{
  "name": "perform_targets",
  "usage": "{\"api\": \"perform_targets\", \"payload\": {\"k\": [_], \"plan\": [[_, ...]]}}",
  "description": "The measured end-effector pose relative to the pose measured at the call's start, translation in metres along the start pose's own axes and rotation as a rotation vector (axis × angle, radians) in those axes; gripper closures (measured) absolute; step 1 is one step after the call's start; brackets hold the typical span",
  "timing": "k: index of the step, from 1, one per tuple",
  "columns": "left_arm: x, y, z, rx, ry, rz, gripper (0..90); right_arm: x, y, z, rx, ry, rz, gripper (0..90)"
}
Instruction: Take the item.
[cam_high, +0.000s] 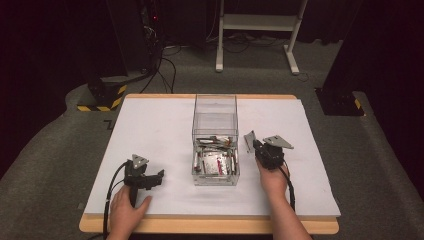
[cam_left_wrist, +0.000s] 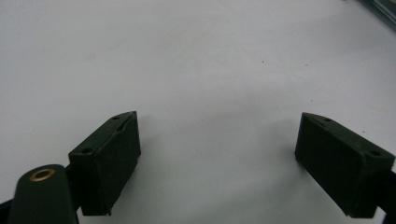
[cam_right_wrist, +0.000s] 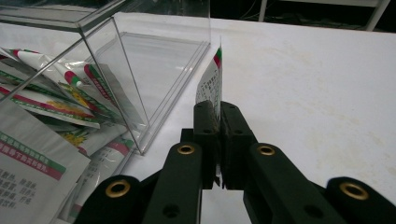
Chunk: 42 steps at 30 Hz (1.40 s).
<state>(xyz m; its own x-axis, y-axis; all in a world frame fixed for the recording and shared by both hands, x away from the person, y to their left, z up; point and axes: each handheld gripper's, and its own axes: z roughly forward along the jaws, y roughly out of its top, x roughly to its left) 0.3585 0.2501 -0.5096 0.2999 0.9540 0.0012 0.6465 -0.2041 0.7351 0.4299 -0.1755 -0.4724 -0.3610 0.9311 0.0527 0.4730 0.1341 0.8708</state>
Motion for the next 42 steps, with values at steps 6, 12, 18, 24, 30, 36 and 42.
{"api": "perform_targets", "payload": {"k": [6,12,18,24,30,36,42], "plan": [[0.000,0.000,0.000,0.000,0.000,0.000,14.3,-0.007,-0.001,0.003,0.015,-0.040,0.000,75.8],[0.000,0.000,0.000,0.000,-0.002,0.001,14.2,-0.019,0.002,-0.006,-0.015,-0.095,0.041,58.0],[0.001,0.000,0.000,0.000,-0.003,0.001,14.2,-0.018,0.003,-0.013,-0.023,-0.082,0.036,56.8],[0.001,0.000,0.000,0.000,-0.004,0.000,14.2,-0.016,0.002,-0.018,-0.025,-0.070,0.031,56.7],[0.001,0.000,0.000,0.000,-0.004,0.000,14.2,-0.011,0.001,-0.026,-0.037,-0.060,0.020,55.9],[0.001,0.000,0.000,0.000,-0.003,0.000,14.2,-0.006,0.000,-0.033,-0.047,-0.044,0.002,55.4],[0.001,0.000,0.000,0.000,-0.003,0.000,14.2,0.001,-0.002,-0.042,-0.052,-0.032,-0.014,54.2]]}}
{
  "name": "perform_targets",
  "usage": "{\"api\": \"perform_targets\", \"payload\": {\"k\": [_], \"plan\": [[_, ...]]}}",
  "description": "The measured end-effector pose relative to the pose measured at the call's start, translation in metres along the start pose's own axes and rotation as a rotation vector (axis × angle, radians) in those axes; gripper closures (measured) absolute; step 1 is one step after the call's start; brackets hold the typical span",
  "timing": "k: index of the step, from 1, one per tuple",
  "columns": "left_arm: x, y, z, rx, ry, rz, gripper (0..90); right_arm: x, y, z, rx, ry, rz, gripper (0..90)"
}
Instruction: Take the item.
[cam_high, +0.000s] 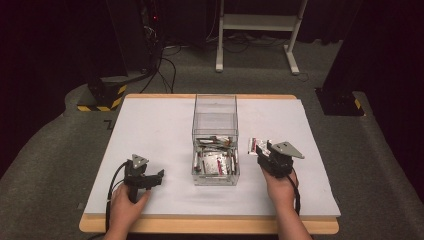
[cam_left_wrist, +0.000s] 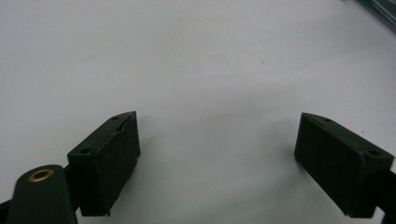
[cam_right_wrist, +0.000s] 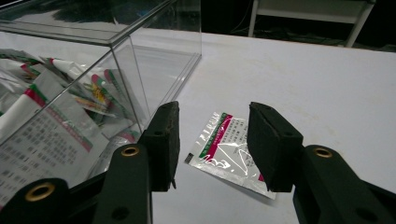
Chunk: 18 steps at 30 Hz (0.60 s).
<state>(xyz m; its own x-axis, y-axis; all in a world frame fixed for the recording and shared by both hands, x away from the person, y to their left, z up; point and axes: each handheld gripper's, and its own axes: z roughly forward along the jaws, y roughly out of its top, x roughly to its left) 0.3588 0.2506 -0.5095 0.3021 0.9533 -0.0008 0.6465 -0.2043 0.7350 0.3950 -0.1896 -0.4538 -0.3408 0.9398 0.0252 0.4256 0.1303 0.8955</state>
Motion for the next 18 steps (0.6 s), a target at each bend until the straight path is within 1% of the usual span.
{"api": "perform_targets", "payload": {"k": [4,8,11,15,17,18], "plan": [[0.000,0.000,0.000,0.000,0.000,0.000,14.2,0.003,-0.002,-0.004,0.003,0.007,-0.004,53.4],[0.000,0.000,0.000,0.000,0.000,0.000,14.2,0.007,-0.005,-0.008,0.010,0.018,-0.018,51.3],[0.000,0.000,0.000,0.000,0.000,0.000,14.2,0.010,-0.009,-0.010,0.028,0.029,-0.025,48.5],[0.000,0.000,0.000,0.000,0.000,0.000,14.2,0.017,-0.018,-0.009,0.072,0.050,-0.043,44.7],[0.000,0.000,0.000,0.000,0.000,0.001,14.2,0.018,-0.019,-0.008,0.078,0.053,-0.048,43.7],[0.000,0.000,0.000,0.000,0.000,0.000,14.2,0.021,-0.022,-0.007,0.100,0.063,-0.054,41.3]]}}
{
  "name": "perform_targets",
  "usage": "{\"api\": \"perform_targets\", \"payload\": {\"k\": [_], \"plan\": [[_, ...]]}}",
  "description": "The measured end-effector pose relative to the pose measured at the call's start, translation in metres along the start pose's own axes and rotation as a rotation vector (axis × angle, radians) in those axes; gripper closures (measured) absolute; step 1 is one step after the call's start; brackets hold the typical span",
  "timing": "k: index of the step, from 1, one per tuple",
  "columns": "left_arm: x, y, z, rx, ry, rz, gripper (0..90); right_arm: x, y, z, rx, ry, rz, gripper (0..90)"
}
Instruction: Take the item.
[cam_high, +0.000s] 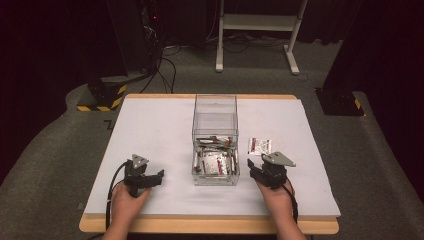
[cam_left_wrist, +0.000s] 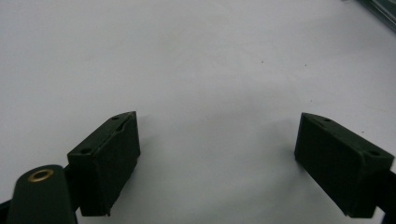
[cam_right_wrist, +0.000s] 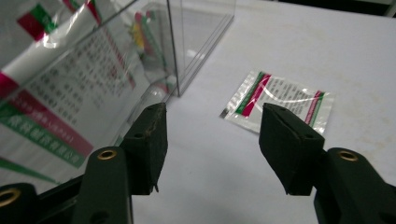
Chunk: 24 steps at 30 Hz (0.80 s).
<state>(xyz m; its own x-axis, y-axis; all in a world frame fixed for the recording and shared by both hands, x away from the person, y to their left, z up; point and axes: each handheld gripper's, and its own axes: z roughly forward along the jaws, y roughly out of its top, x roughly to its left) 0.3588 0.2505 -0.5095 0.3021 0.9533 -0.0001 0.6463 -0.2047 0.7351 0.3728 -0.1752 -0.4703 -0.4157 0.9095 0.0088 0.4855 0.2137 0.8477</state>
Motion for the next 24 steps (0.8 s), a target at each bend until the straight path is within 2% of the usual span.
{"api": "perform_targets", "payload": {"k": [9,10,12,13,14,24], "plan": [[0.000,0.000,0.000,0.000,0.002,0.001,14.2,0.005,-0.012,0.012,0.094,0.017,-0.023,34.9],[0.000,0.000,0.000,0.000,0.002,0.001,14.2,0.005,-0.016,0.019,0.145,0.020,-0.017,31.3],[0.000,0.000,0.000,0.000,0.002,-0.001,14.2,0.005,-0.017,0.022,0.163,0.022,-0.017,29.8],[0.000,0.000,0.000,0.000,0.002,0.001,14.2,0.005,-0.020,0.026,0.191,0.021,-0.021,28.6],[0.000,0.000,0.000,0.000,0.002,-0.001,14.2,0.006,-0.022,0.029,0.206,0.010,-0.037,27.2],[-0.001,0.000,0.000,0.000,0.003,-0.001,14.2,0.007,-0.021,0.030,0.209,0.005,-0.037,26.0]]}}
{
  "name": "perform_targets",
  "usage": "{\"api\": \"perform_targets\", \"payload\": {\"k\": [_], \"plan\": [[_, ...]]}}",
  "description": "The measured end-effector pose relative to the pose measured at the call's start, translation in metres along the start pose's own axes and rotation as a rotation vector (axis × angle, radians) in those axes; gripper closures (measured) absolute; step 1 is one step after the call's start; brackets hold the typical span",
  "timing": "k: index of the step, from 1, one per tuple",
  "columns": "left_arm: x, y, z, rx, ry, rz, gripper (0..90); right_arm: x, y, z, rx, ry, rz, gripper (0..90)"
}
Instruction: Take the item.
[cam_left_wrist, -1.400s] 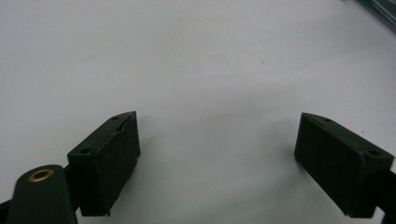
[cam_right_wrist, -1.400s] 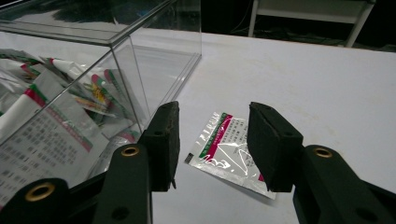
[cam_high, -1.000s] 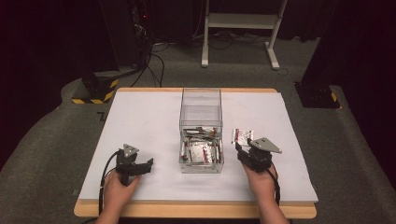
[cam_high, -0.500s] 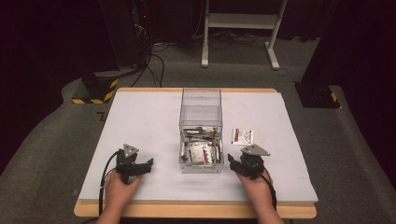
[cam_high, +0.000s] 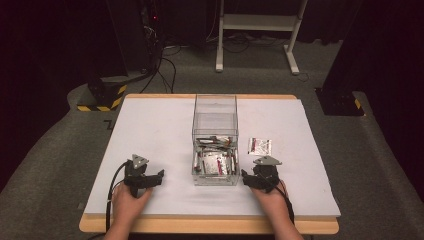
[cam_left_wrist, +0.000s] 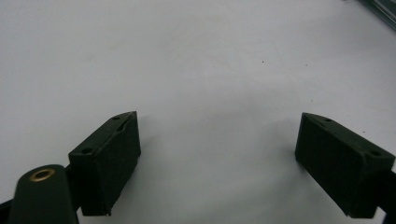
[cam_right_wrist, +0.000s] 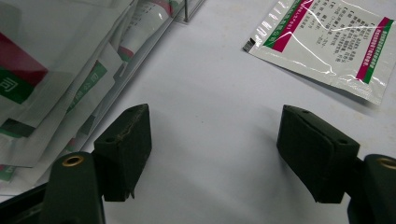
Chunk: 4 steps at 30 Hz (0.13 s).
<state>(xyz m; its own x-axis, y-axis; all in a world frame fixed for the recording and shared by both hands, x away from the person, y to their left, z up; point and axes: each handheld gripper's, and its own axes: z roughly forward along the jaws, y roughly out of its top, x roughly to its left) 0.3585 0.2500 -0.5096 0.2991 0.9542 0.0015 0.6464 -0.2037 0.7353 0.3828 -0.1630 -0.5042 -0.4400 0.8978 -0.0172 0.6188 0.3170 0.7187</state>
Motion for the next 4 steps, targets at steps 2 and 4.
{"api": "perform_targets", "payload": {"k": [2,4], "plan": [[0.0000,0.0000,0.0000,0.000,0.000,0.000,14.3,0.0001,0.0000,0.0000,0.000,0.000,0.000,25.9],[-0.0001,0.0000,0.0000,0.000,0.000,-0.001,14.3,0.0002,0.0000,0.0001,0.000,-0.002,0.000,25.8]]}}
